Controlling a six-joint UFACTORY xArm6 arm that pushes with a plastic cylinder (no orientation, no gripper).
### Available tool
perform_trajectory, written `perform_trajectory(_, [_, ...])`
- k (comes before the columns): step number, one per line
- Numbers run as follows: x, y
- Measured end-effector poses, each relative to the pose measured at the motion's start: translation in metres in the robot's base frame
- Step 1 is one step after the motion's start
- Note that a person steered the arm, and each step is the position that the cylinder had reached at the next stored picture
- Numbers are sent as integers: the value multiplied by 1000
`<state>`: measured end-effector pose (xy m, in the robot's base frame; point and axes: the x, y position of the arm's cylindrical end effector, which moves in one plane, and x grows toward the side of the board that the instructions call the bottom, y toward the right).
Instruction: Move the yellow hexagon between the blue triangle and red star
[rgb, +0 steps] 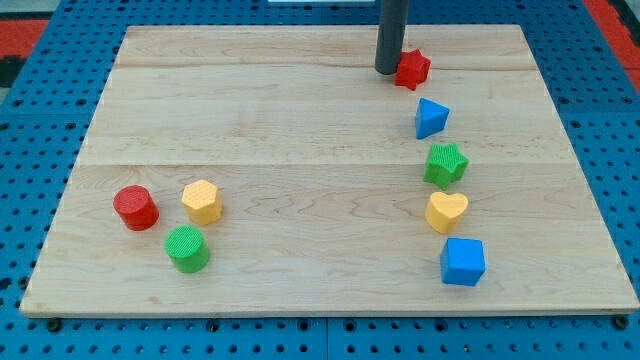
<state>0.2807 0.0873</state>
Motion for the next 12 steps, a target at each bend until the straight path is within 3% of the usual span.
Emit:
perform_trajectory(2, [1, 38])
perform_trajectory(3, [8, -3])
perform_trajectory(5, [192, -34])
perform_trajectory(6, [257, -64])
perform_trajectory(7, [255, -135])
perform_trajectory(9, [259, -186])
perform_trajectory(10, [227, -251])
perform_trajectory(12, [114, -259])
